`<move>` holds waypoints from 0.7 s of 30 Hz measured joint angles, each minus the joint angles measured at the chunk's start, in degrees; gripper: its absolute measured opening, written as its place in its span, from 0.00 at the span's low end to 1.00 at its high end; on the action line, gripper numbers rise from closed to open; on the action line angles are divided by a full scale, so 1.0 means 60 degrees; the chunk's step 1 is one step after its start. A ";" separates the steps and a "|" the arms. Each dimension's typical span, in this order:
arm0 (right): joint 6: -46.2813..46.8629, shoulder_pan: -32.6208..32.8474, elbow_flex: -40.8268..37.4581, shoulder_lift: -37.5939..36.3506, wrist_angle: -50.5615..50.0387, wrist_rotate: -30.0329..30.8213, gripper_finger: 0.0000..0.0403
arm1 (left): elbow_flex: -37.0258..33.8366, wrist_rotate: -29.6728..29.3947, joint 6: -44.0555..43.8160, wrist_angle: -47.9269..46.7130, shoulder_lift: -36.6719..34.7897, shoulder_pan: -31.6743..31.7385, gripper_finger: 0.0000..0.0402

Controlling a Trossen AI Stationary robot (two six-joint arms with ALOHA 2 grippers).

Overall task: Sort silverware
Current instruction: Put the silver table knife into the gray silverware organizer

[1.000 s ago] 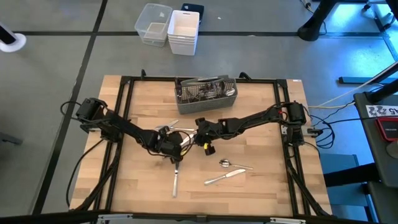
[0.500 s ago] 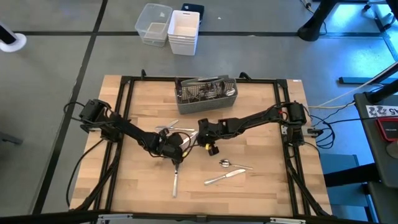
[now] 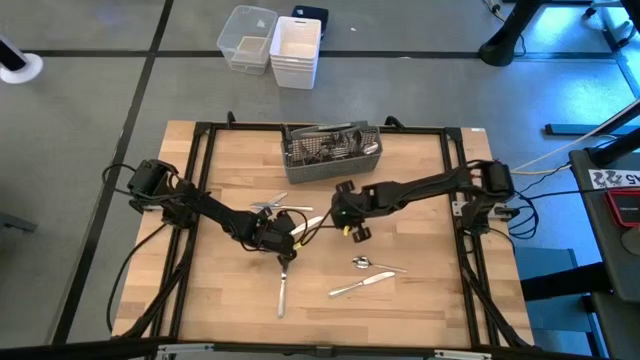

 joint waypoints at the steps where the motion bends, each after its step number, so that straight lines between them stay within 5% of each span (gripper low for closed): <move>1: 0.0002 0.0003 -0.0001 -0.0104 -0.0162 0.0162 0.21 | -0.0004 0.0013 -0.0018 0.0064 0.0000 0.0000 0.08; 21: 0.0579 0.0006 -0.0245 -0.0226 -0.0016 -0.1084 0.21 | -0.0062 0.0251 0.0322 0.0626 -0.0397 0.0280 0.08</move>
